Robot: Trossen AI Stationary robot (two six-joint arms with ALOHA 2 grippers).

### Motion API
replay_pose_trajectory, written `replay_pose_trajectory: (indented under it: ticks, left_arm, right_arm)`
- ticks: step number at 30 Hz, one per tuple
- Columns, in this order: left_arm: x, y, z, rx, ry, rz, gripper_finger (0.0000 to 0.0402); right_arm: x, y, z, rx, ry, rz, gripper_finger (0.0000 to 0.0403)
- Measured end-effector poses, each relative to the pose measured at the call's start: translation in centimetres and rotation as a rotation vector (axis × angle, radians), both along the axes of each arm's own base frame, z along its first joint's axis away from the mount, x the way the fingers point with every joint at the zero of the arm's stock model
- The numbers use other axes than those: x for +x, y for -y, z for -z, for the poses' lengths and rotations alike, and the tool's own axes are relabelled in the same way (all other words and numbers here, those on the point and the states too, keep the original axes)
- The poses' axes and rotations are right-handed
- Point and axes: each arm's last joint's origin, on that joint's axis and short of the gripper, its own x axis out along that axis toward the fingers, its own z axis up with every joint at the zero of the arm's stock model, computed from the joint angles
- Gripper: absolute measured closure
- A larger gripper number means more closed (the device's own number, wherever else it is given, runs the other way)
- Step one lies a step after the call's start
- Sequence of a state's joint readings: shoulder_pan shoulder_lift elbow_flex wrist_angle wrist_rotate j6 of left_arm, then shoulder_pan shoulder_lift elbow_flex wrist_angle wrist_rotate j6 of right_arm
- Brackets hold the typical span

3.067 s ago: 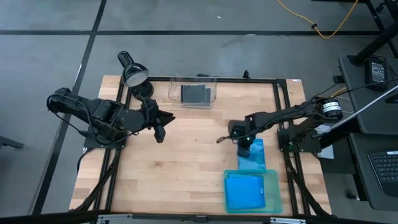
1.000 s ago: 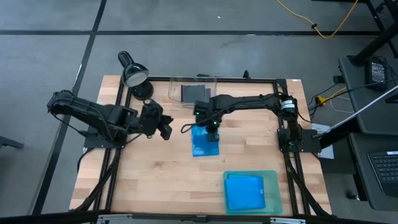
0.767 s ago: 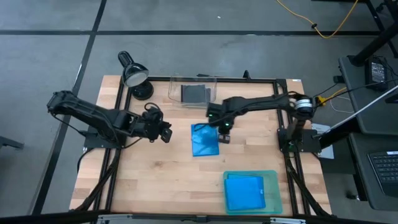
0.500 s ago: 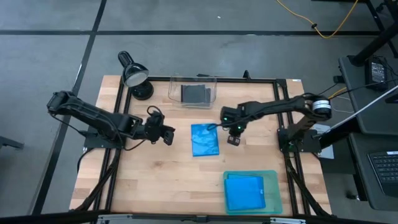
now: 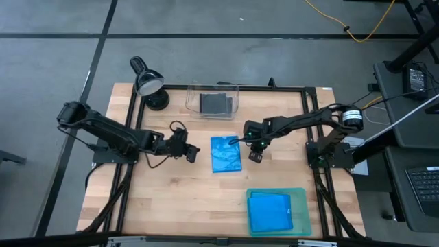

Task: Pick & place jewel cases by type
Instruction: Put the blue cd case into the green bin

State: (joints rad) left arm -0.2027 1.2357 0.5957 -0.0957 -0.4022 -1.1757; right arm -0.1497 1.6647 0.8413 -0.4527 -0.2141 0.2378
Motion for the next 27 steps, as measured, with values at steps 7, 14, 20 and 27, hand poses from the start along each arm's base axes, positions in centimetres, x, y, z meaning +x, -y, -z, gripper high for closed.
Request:
replay_pose_trajectory:
  ticks: [7, 14, 20, 27]
  left_arm:
    - [2.5, -0.4, 2.6, -0.059, 0.011, -0.004, 0.0206]
    - [4.2, -1.2, 4.7, -0.113, 0.024, 0.004, 0.0185]
    - [5.4, -1.7, 6.6, -0.164, 0.038, 0.011, 0.0187]
    - [6.5, -2.4, 8.6, -0.203, 0.055, 0.008, 0.0185]
  right_arm:
    - [0.6, 0.0, 1.2, 0.039, -0.001, -0.024, 0.0396]
    - [1.2, -0.1, 1.6, 0.034, 0.047, -0.053, 0.0396]
    - [1.6, 0.0, 1.5, 0.03, 0.094, -0.056, 0.0396]
    - [2.4, 0.0, 1.9, 0.034, 0.159, -0.057, 0.0397]
